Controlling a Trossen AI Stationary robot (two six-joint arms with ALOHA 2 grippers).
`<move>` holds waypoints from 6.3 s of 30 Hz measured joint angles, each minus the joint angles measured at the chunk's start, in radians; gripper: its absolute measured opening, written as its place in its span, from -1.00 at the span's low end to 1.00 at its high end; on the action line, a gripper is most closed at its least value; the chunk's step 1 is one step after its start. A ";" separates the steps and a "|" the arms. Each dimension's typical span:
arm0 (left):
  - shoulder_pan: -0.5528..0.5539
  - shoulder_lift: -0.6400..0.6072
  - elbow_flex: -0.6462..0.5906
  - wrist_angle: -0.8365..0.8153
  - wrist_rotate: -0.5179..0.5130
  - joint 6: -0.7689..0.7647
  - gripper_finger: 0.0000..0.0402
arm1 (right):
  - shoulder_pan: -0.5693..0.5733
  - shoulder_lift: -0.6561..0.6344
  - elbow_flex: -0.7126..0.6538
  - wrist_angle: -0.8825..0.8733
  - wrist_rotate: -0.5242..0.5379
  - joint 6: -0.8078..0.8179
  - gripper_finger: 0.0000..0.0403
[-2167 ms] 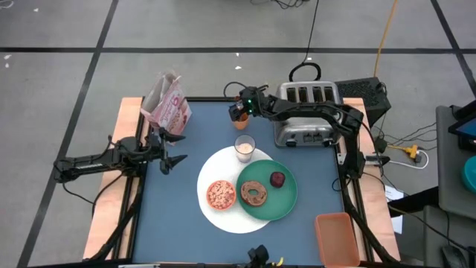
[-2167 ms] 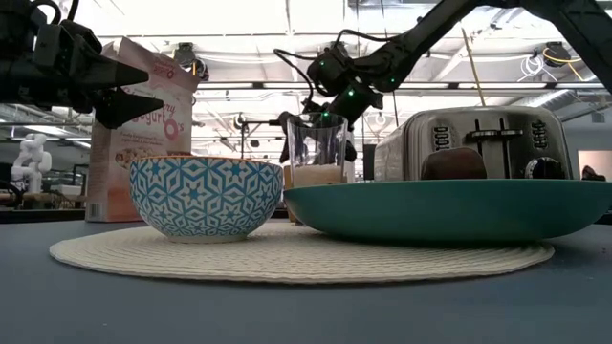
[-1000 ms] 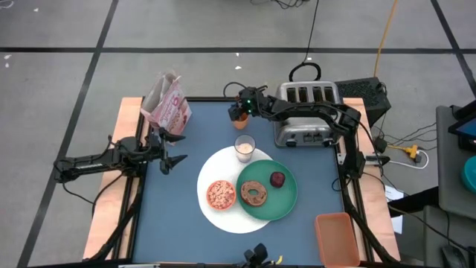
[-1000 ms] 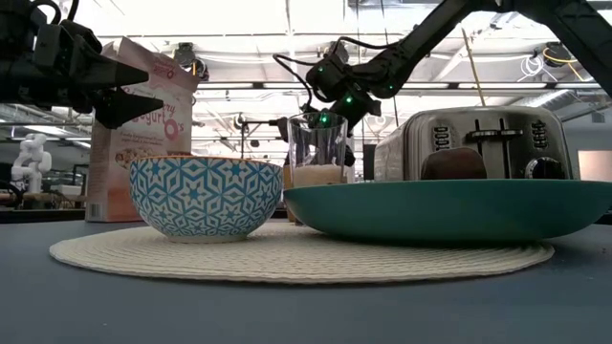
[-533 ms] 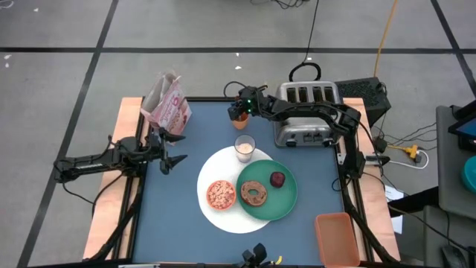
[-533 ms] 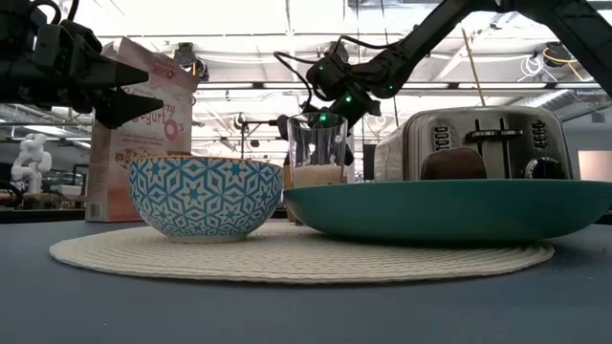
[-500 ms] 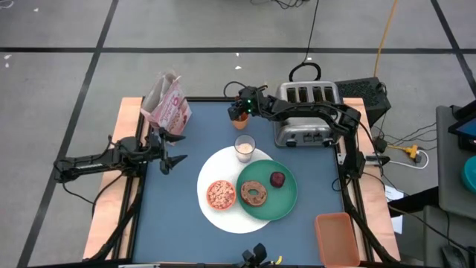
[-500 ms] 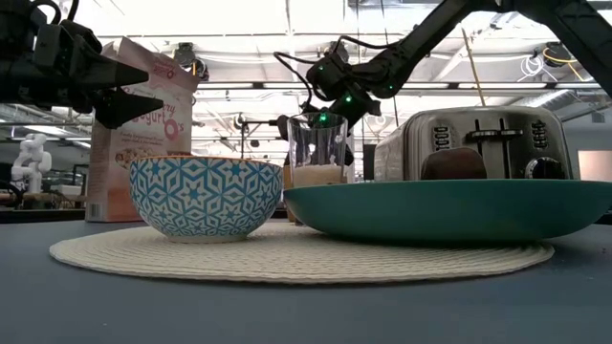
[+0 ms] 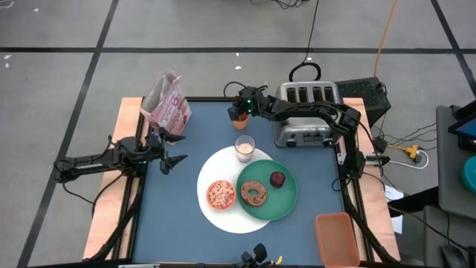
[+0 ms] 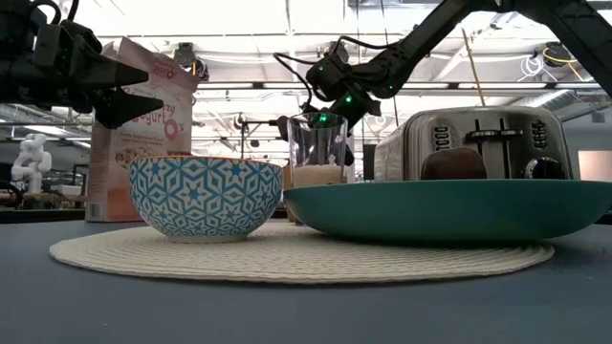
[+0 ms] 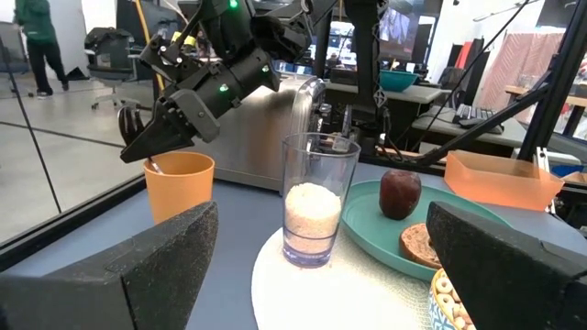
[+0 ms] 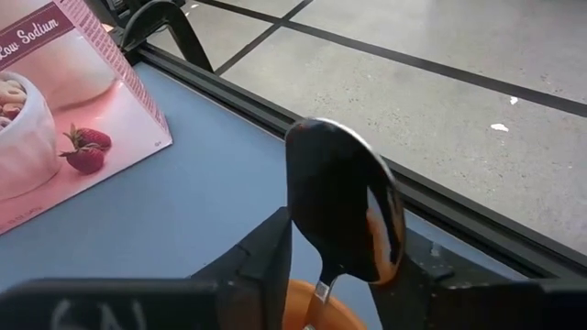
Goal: Arrange a breakfast setting
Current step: Put the green patterned spoon on the white table mat to the left side of the orange bowl
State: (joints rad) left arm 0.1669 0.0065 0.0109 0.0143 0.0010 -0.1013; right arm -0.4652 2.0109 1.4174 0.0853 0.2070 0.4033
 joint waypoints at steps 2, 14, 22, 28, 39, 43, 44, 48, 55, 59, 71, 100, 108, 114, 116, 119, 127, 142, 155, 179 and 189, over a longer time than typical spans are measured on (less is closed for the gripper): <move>0.000 0.000 0.000 0.000 0.000 0.000 0.95 | 0.000 0.000 0.000 0.000 0.000 0.000 -0.45; 0.000 0.000 0.000 0.000 0.000 0.000 0.95 | 0.000 0.000 0.000 0.000 0.000 0.000 -0.68; 0.000 0.000 0.000 0.000 0.000 0.000 0.95 | 0.000 0.000 0.000 0.001 0.000 0.000 -0.79; 0.000 0.000 0.000 0.000 0.000 0.000 0.95 | 0.000 0.000 0.000 0.002 0.000 0.000 -0.89; 0.000 0.000 0.000 0.000 0.000 0.000 0.95 | 0.000 0.000 0.000 0.011 0.000 0.000 -0.94; 0.000 0.000 0.000 0.000 0.000 0.000 0.95 | 0.000 0.000 0.000 0.012 0.000 0.000 -0.94; 0.000 0.000 0.000 0.000 0.000 0.000 0.95 | 0.000 0.000 0.000 0.012 0.000 0.000 -0.94; 0.000 0.000 0.000 -0.002 0.000 0.000 0.95 | 0.000 0.000 0.000 0.012 0.000 0.000 -0.94; 0.000 0.000 0.000 -0.003 0.000 0.000 0.95 | 0.000 0.000 0.000 0.012 0.000 0.000 -0.94; 0.000 0.000 0.000 -0.004 0.000 0.000 0.95 | 0.000 -0.005 -0.001 0.012 0.000 0.000 -0.94; 0.000 0.000 0.000 -0.004 0.000 0.000 0.95 | 0.000 -0.043 -0.001 0.016 -0.002 -0.007 -0.94; 0.000 0.000 -0.001 0.118 -0.002 -0.111 0.95 | 0.035 -0.224 0.000 0.128 -0.441 0.142 -0.94; 0.000 0.000 -0.001 0.165 -0.002 -0.155 0.95 | 0.113 -0.223 0.000 0.190 -0.443 0.104 -0.94; 0.000 0.001 -0.001 0.235 -0.002 -0.224 0.95 | 0.165 -0.223 0.000 0.244 -0.442 0.100 -0.94; 0.000 0.001 -0.001 0.235 -0.002 -0.249 0.95 | 0.180 -0.223 0.000 0.245 -0.442 0.091 -0.94; 0.000 0.013 -0.001 0.251 -0.002 -0.285 0.95 | 0.206 -0.223 0.000 0.245 -0.442 0.063 -0.94; 0.000 0.152 -0.001 0.359 -0.002 -0.340 0.95 | 0.262 -0.223 0.000 0.247 -0.442 0.019 -0.94; -0.117 0.574 0.017 0.745 -0.106 -0.305 0.95 | 0.277 -0.223 0.000 0.247 -0.440 0.018 -0.94; -0.150 0.873 0.316 0.592 -0.147 -0.117 0.95 | 0.278 -0.223 0.000 0.247 -0.446 0.021 -0.94; -0.166 1.094 0.530 0.375 -0.162 -0.064 -0.08 | 0.278 -0.223 0.000 0.239 -0.449 -0.008 -0.94; -0.164 1.094 0.530 0.353 -0.168 -0.077 -0.78 | 0.280 -0.223 0.000 0.237 -0.462 -0.013 -0.94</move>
State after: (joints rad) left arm 0.0025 1.1004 0.5407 0.3669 -0.1673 -0.1788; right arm -0.1856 1.7882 1.4170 0.3223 -0.2554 0.3899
